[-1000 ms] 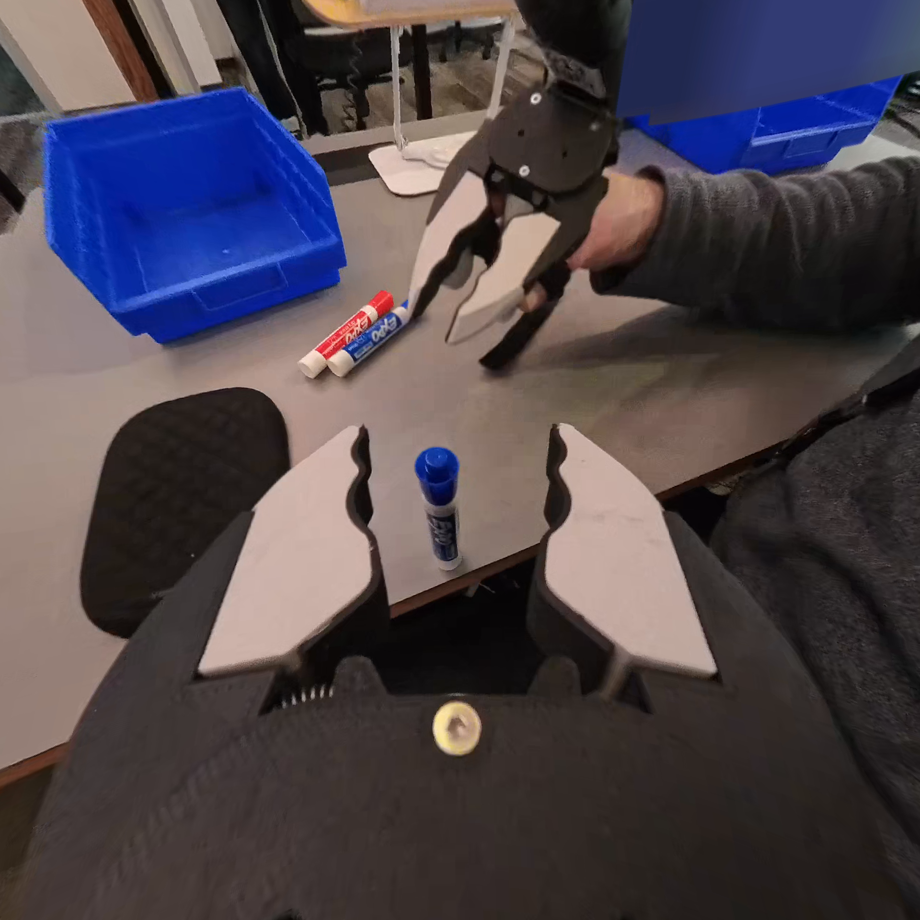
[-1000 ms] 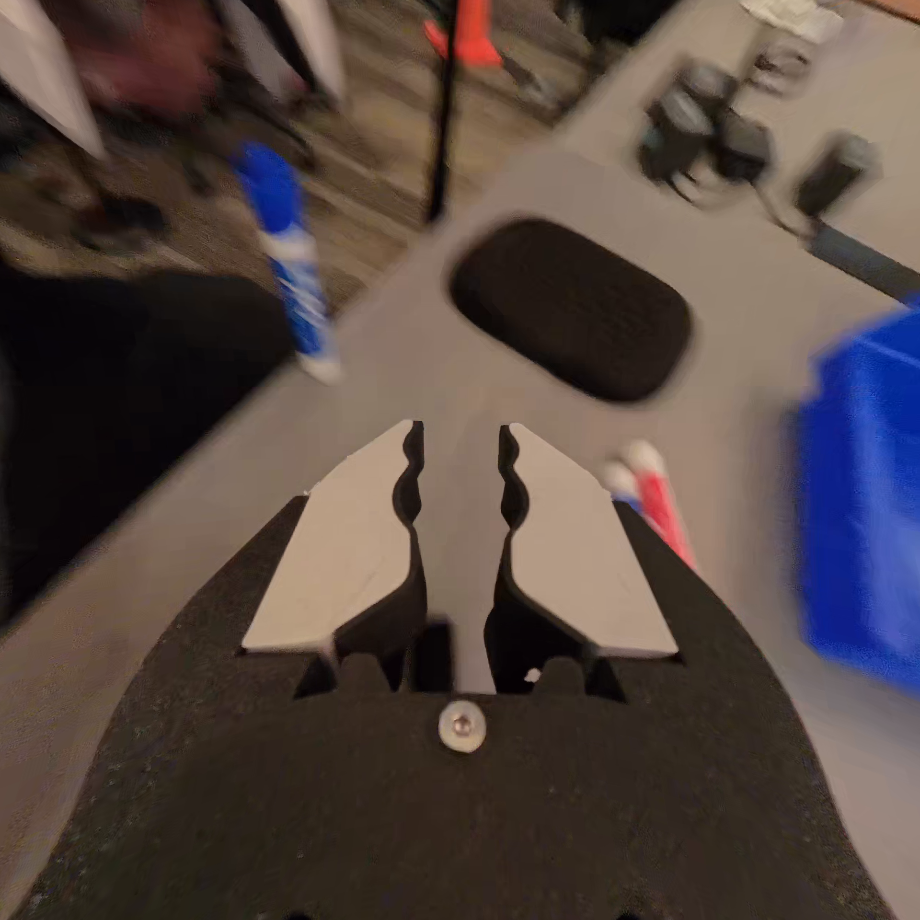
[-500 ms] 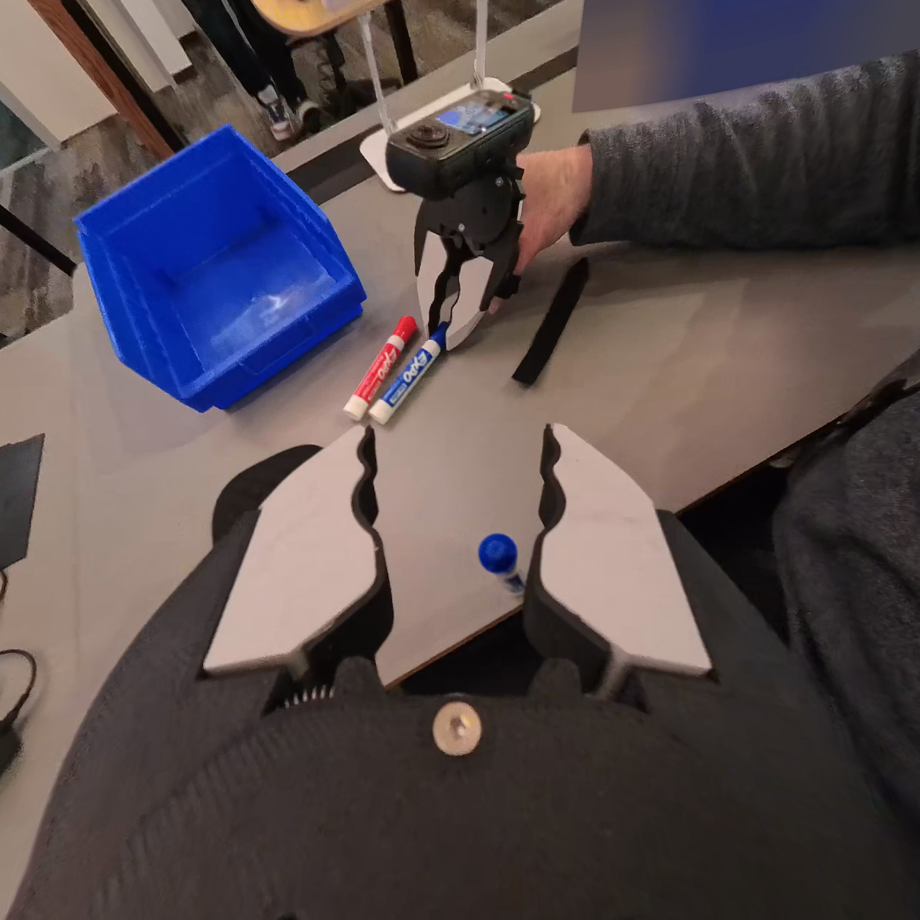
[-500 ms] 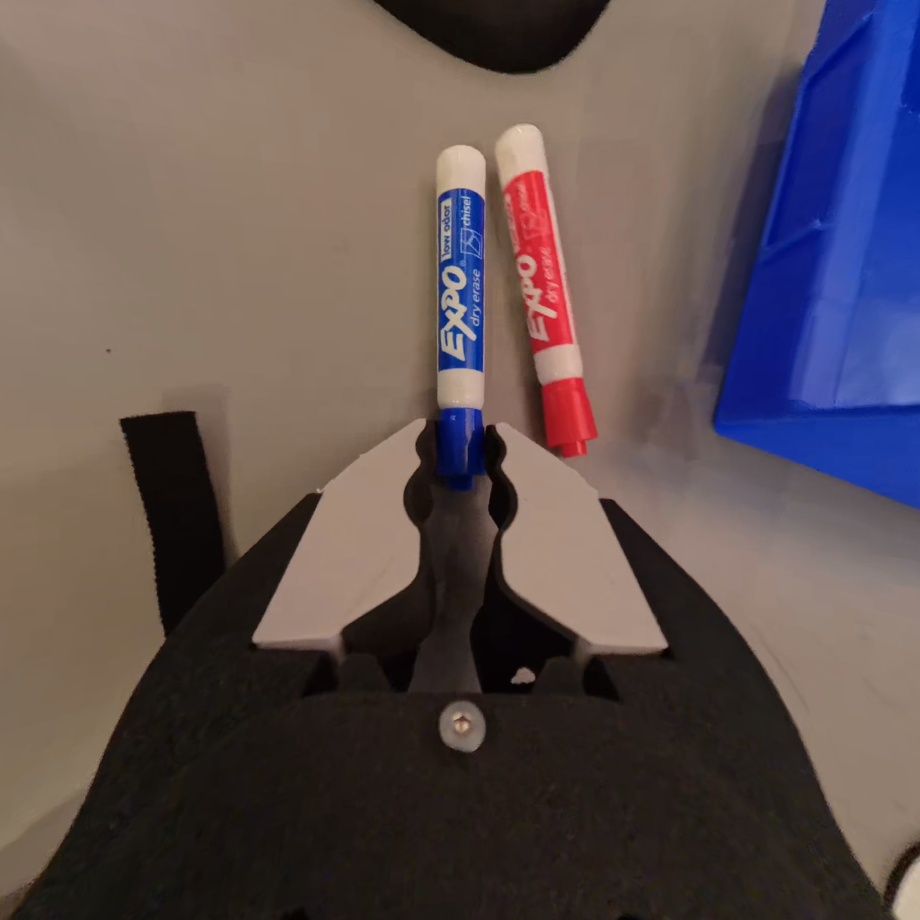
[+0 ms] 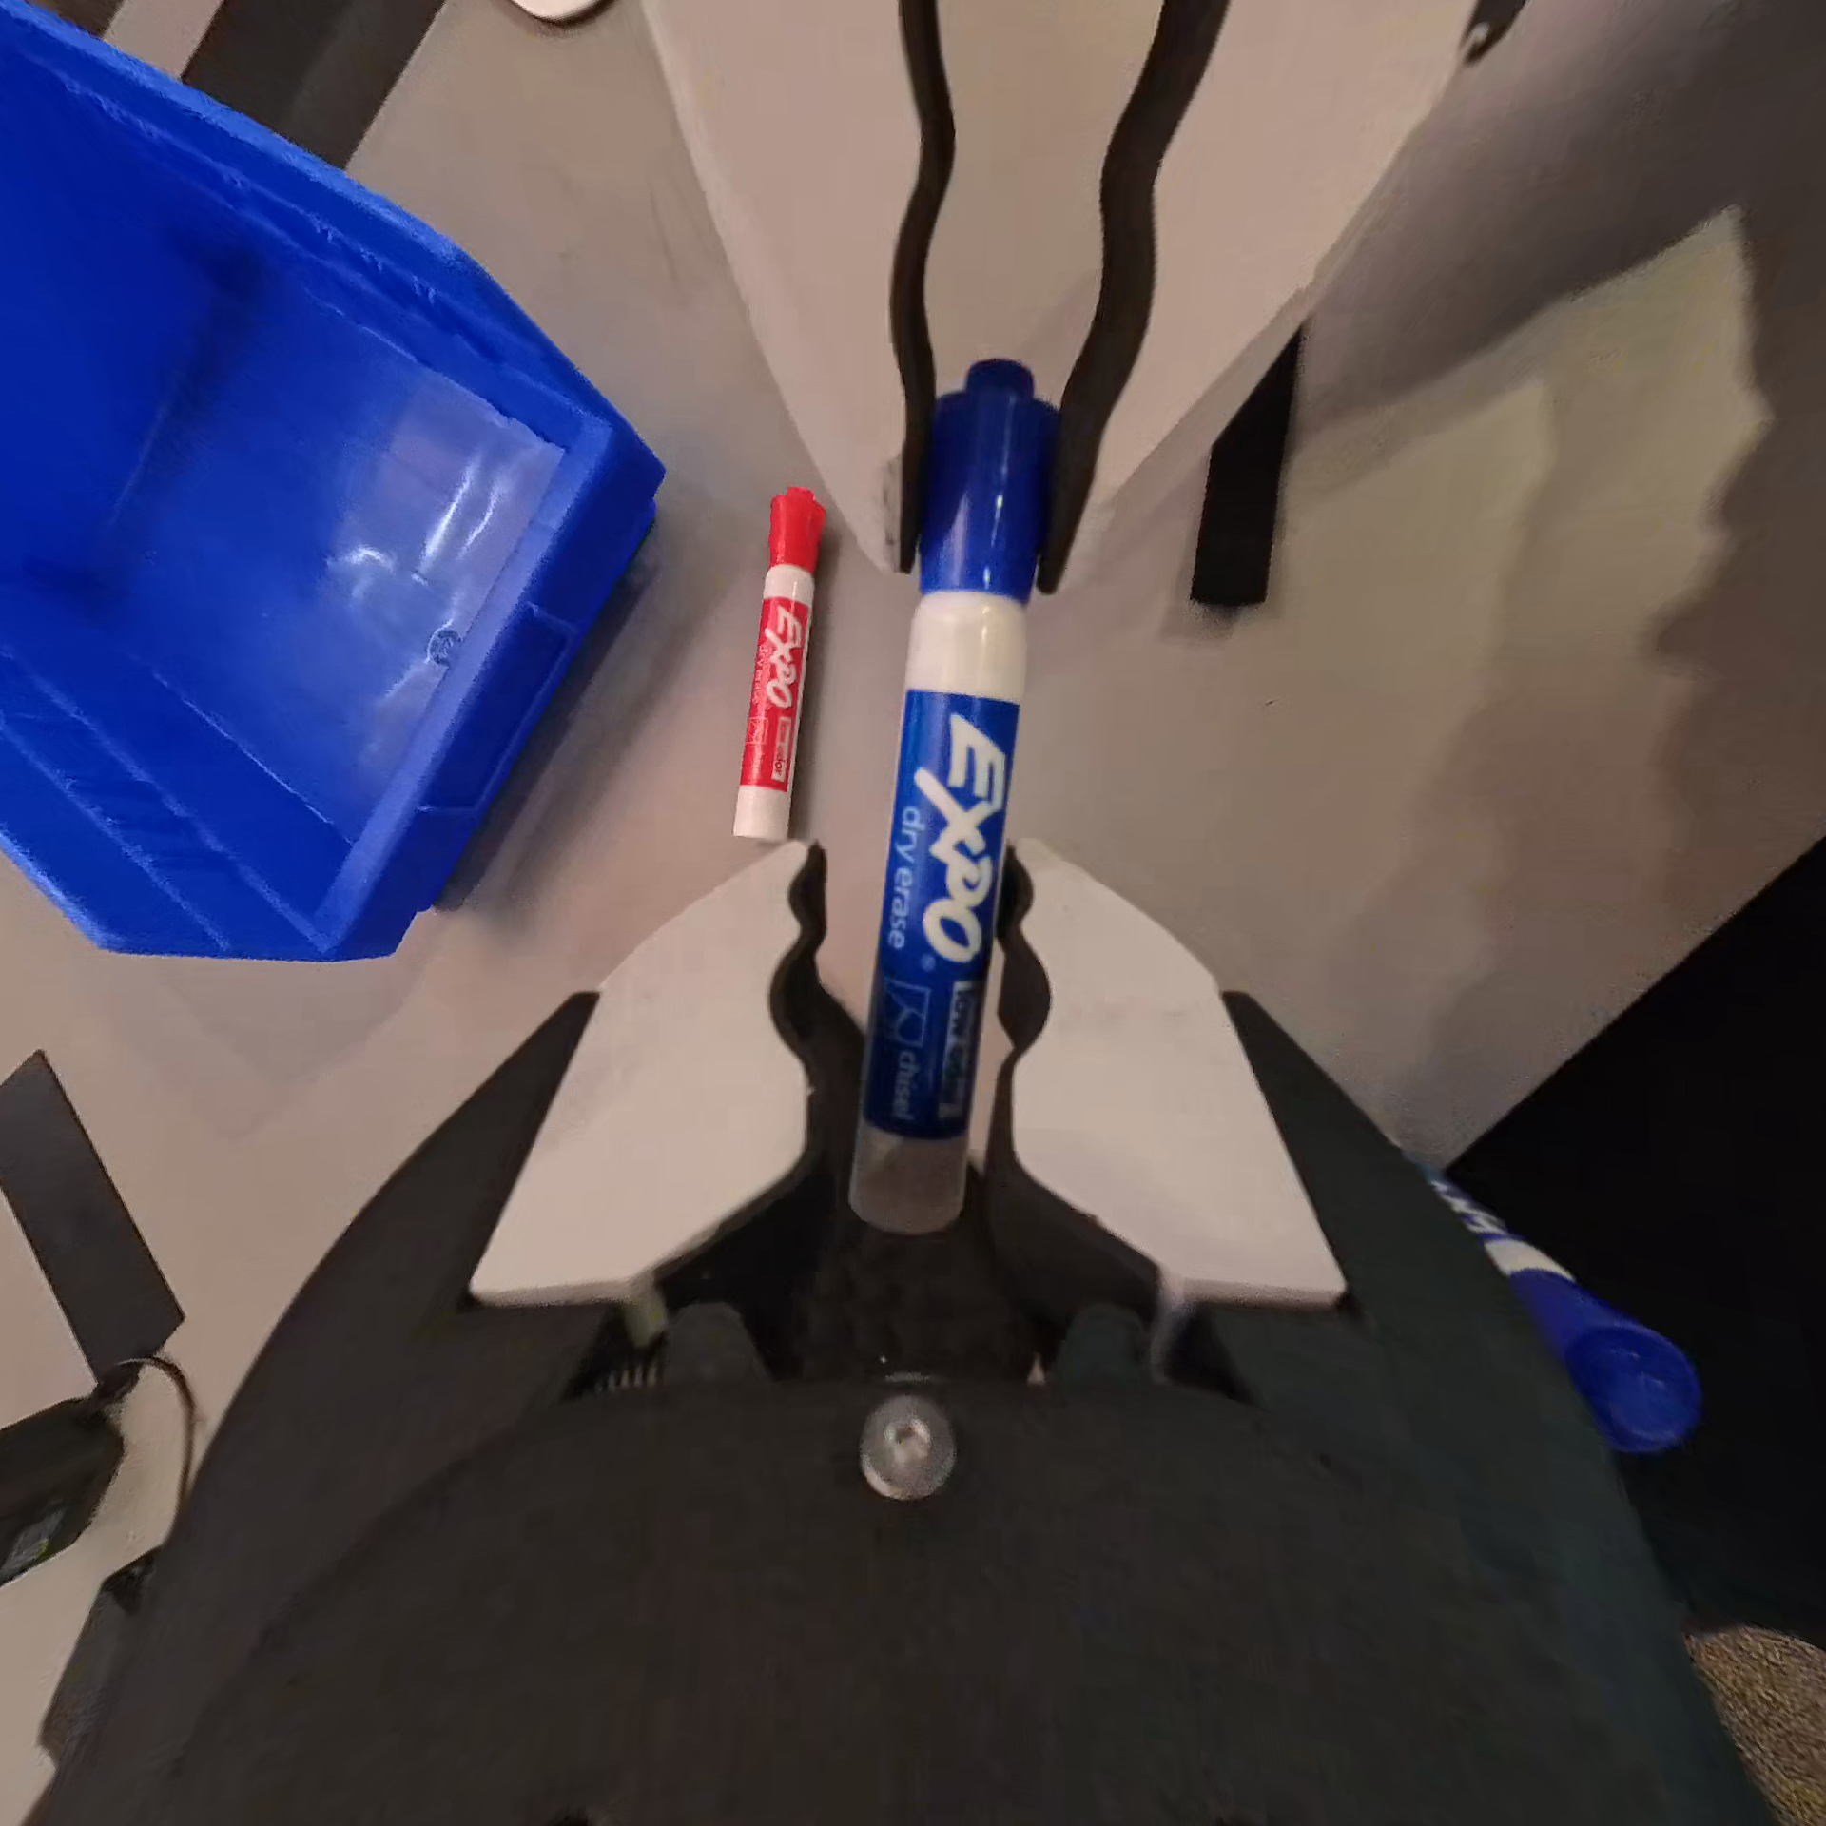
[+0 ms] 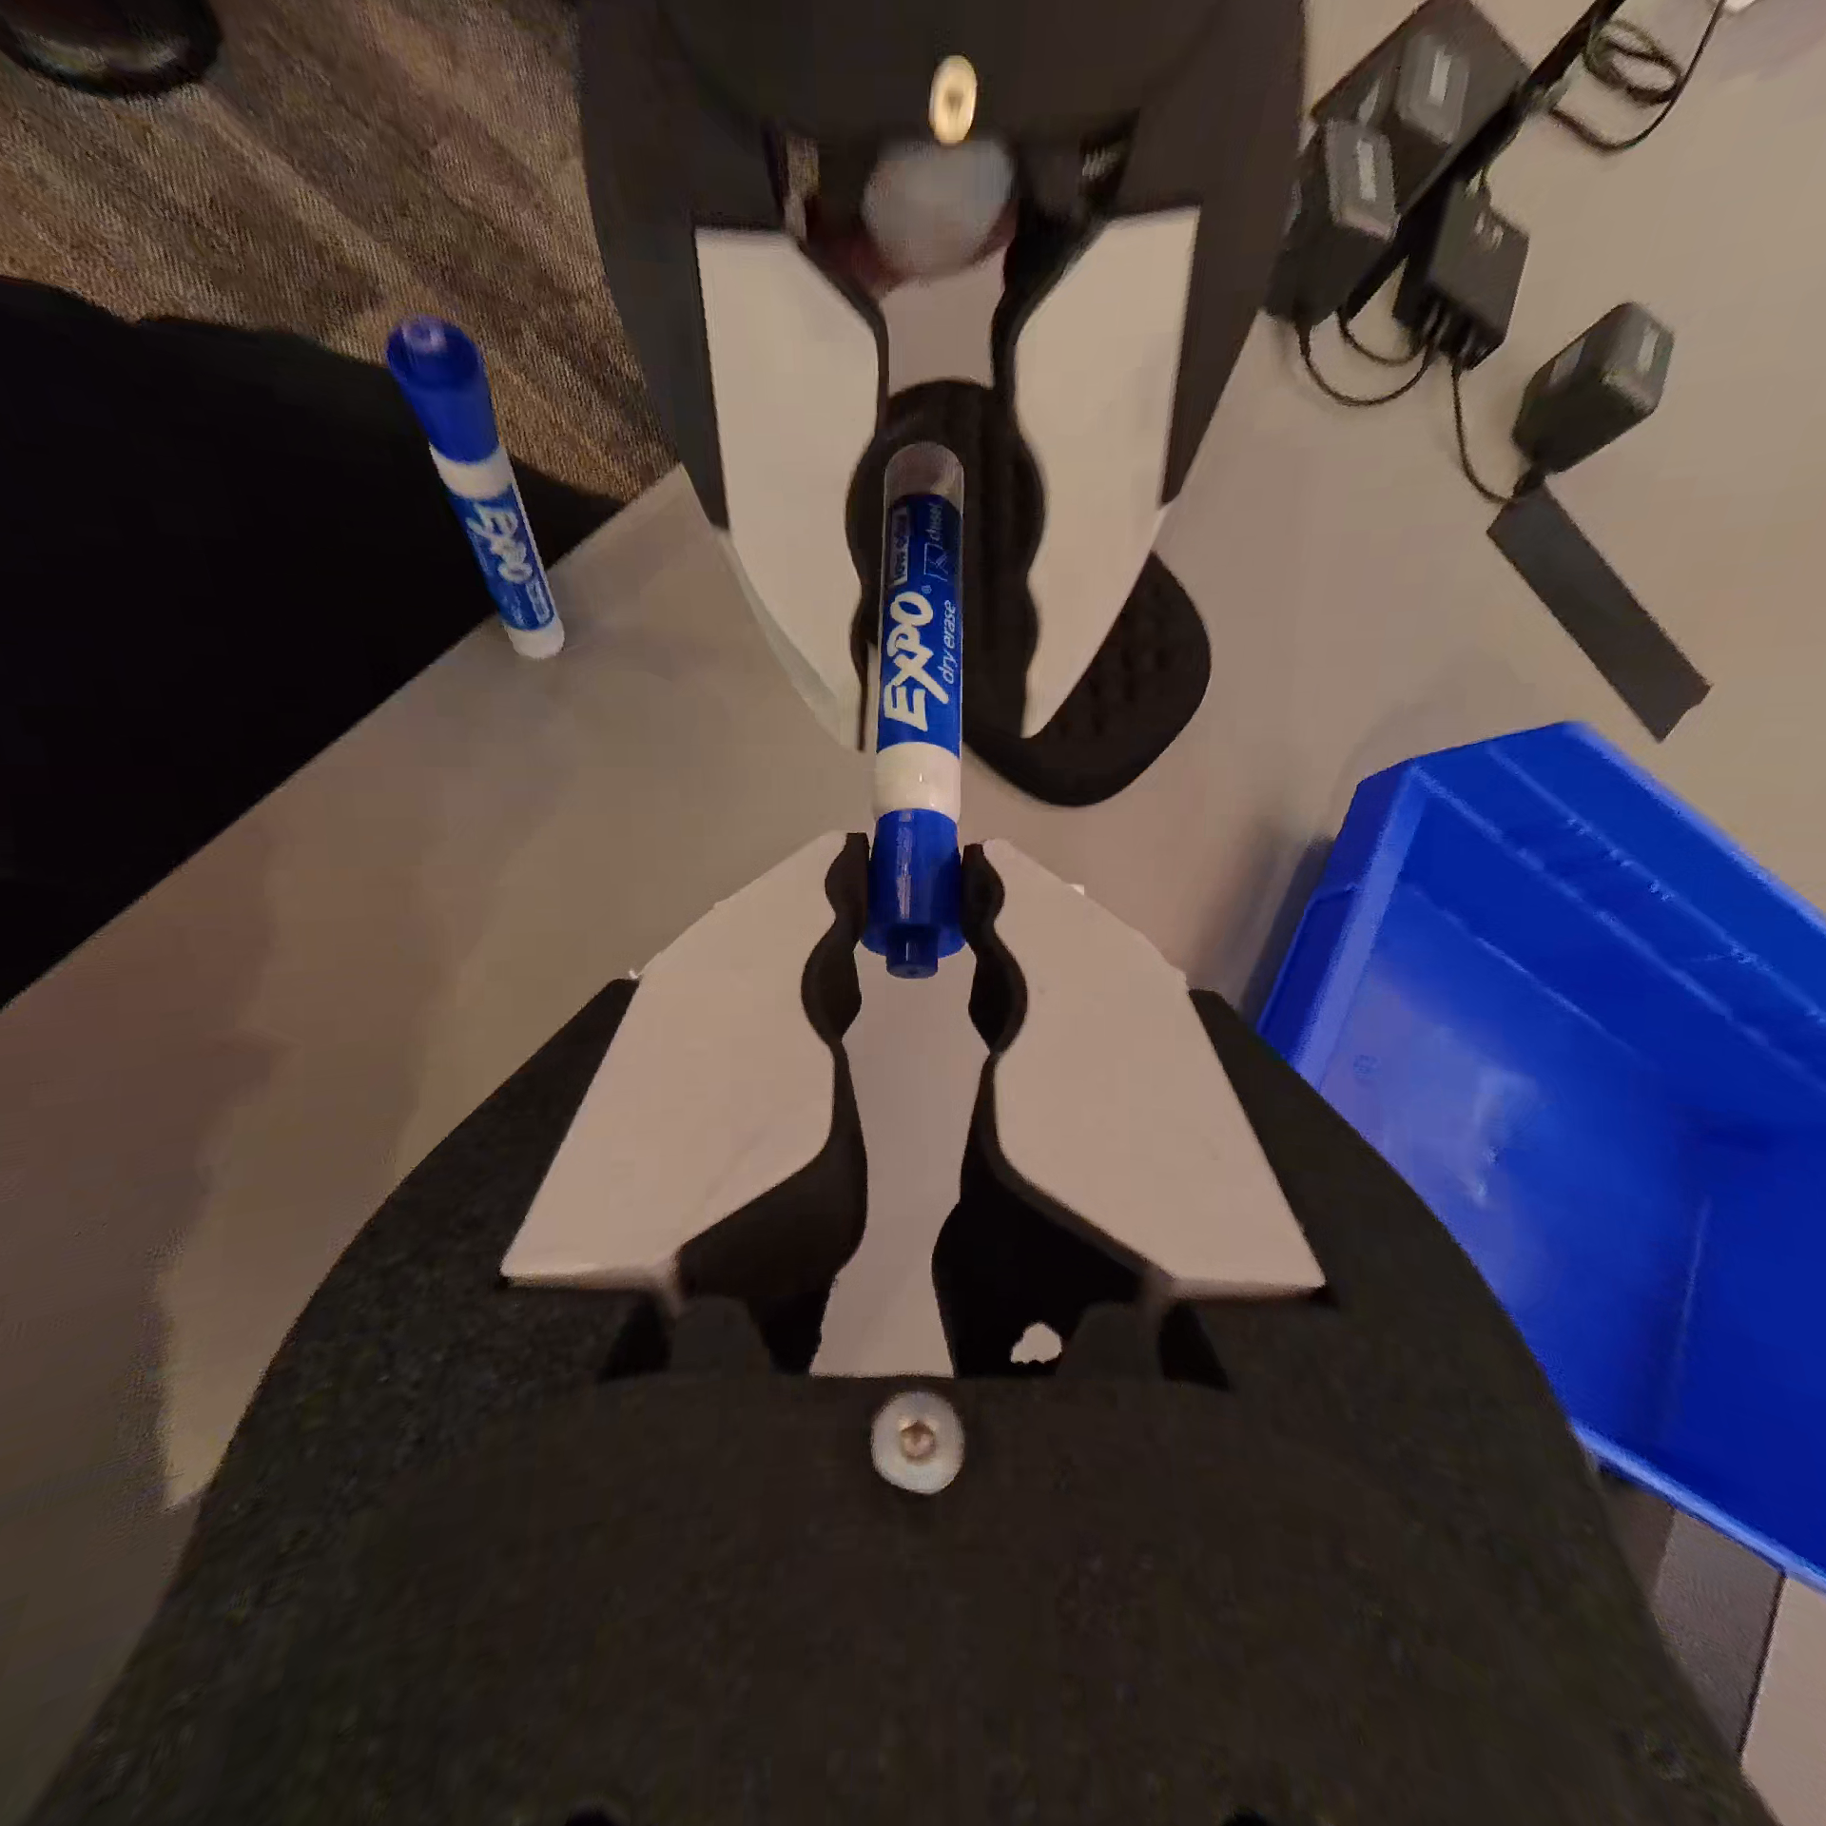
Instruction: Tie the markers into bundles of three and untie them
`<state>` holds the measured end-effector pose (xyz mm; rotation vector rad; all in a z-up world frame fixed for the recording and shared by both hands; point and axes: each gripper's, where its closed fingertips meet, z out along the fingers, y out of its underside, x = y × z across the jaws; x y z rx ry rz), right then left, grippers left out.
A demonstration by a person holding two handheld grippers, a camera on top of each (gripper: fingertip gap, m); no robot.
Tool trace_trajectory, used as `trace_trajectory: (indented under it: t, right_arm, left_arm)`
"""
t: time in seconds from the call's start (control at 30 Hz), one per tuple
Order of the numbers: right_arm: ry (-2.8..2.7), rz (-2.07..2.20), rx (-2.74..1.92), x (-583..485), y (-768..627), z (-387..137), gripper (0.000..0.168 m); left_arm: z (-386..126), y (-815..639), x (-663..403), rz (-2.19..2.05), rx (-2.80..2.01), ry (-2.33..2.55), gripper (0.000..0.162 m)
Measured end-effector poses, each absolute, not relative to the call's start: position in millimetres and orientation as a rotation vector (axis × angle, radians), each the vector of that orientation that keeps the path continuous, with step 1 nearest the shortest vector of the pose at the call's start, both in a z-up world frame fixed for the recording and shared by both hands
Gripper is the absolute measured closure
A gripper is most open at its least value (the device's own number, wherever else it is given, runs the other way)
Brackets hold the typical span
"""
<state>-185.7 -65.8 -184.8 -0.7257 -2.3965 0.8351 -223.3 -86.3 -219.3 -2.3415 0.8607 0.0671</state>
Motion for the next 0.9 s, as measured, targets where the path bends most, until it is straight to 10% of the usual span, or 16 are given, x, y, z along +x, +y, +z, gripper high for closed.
trace_trajectory:
  t: [0.4,0.9]
  right_arm:
    - [-1.908,1.387,-0.849,-199.4,-69.7,-134.7,0.13]
    - [-1.867,1.635,-0.815,-194.9,-98.6,-123.3,0.15]
  left_arm:
    - [-180.5,-91.6,-209.7,-0.268,-1.982,0.576,0.144]
    - [-182.7,-99.6,-206.5,-0.328,-1.945,0.552,0.129]
